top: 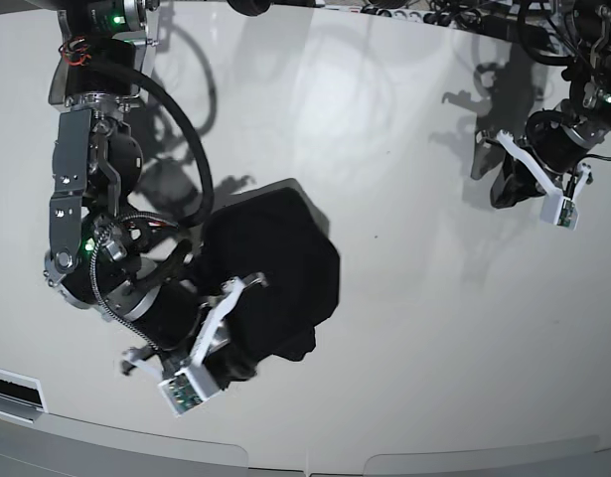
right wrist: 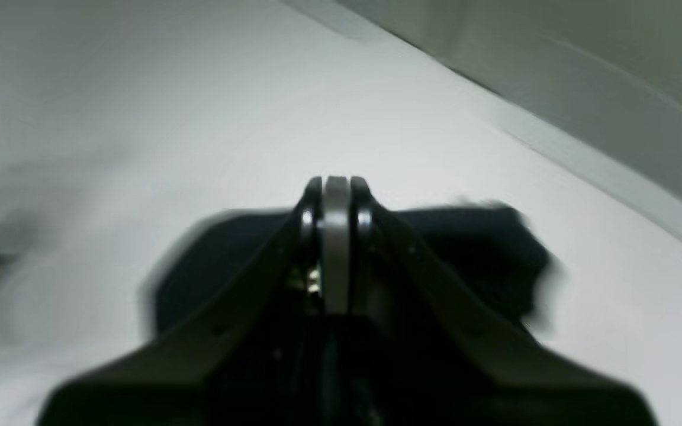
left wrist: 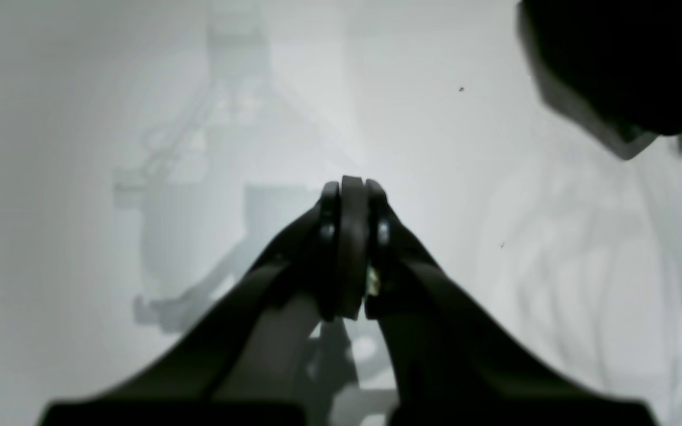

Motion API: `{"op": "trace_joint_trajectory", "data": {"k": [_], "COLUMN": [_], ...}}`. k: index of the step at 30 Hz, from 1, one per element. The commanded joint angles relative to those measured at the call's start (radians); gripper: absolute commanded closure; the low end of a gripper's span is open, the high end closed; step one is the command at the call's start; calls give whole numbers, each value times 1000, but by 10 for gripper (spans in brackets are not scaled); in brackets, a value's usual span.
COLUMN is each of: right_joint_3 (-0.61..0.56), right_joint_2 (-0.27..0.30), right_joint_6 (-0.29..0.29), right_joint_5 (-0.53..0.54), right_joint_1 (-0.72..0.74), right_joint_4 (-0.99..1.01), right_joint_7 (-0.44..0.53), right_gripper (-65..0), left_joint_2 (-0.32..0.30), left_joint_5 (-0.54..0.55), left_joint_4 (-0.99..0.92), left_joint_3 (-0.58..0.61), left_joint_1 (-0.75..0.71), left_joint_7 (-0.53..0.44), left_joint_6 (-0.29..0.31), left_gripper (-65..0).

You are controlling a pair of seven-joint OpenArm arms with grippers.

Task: Layout the t-shirt on the table in an organized manner, then fold the t-shirt properly
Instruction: 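Grasp the black t-shirt with the right gripper and lift it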

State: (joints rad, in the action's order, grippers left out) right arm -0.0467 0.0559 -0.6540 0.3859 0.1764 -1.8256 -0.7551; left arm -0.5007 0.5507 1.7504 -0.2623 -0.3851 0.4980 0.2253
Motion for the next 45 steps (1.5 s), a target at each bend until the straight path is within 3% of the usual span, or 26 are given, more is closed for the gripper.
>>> {"op": "trace_joint_trajectory", "data": {"k": [1, 4, 6, 12, 15, 18, 19, 22, 27, 29, 31, 33, 39, 40, 43, 45], "right_joint_3": [-15, -89, -147, -283, -284, -247, -231, -187, -126, -91, -54, -30, -27, -32, -68, -115], "right_joint_2": [6, 8, 8, 11, 11, 11, 11, 11, 14, 14, 14, 14, 13, 13, 13, 13], "right_joint_6": [-44, -44, -44, -44, -44, -44, -23, 138, 408, 437, 411, 318, 3, -29, -44, -44], "right_joint_5": [80, 257, 298, 293, 268, 145, 100, -64, -287, -315, -278, -177, 328, 397, 540, 560], "right_joint_1": [26, 32, 40, 67, 68, 62, 56, 48, 51, 54, 54, 54, 31, 23, -16, -55], "right_joint_4": [-18, -18, -18, -18, -25, -32, -31, -30, 18, 29, 25, 18, 6, 6, 6, 6], "right_joint_7": [24, -47, -98, -256, -237, -139, -114, -81, -47, -63, -86, -115, -268, -304, -369, -377], "right_gripper": [0, 0, 0, 0, 0, 0, 0, 0, -373, -399, -398, -398, -398, -392, -388, -387], "left_joint_2": [-15, -14, -14, -14, -14, -14, -14, -14, -14, -14, -14, -14, -14, -14, -14, -14], "left_joint_5": [8, 8, 8, 8, 8, 8, 8, 8, 8, 8, 8, 8, 6, 2, 1, 1], "left_joint_4": [14, 14, 14, 14, 14, 14, 14, 14, 14, 14, 14, 14, 14, 14, 14, 14], "left_joint_3": [-7, -7, -7, -7, -7, -7, -7, -7, -7, -7, -7, -7, -7, -7, -7, -7], "left_joint_1": [0, 0, 0, 0, 0, 0, 0, 0, 0, 0, 0, 0, 0, 0, 0, 0], "left_joint_7": [-19, -19, -19, -19, -19, -19, -19, -19, -23, -22, -22, -21, -18, -18, -19, -19], "left_joint_6": [4, 4, 4, 4, 4, 4, 4, 4, 4, 4, 4, 4, 4, 4, 4, 4], "left_gripper": [0, 0, 0, 0, 0, 0, 0, 0, 0, 0, 0, 0, 0, 0, 0, 0]}}
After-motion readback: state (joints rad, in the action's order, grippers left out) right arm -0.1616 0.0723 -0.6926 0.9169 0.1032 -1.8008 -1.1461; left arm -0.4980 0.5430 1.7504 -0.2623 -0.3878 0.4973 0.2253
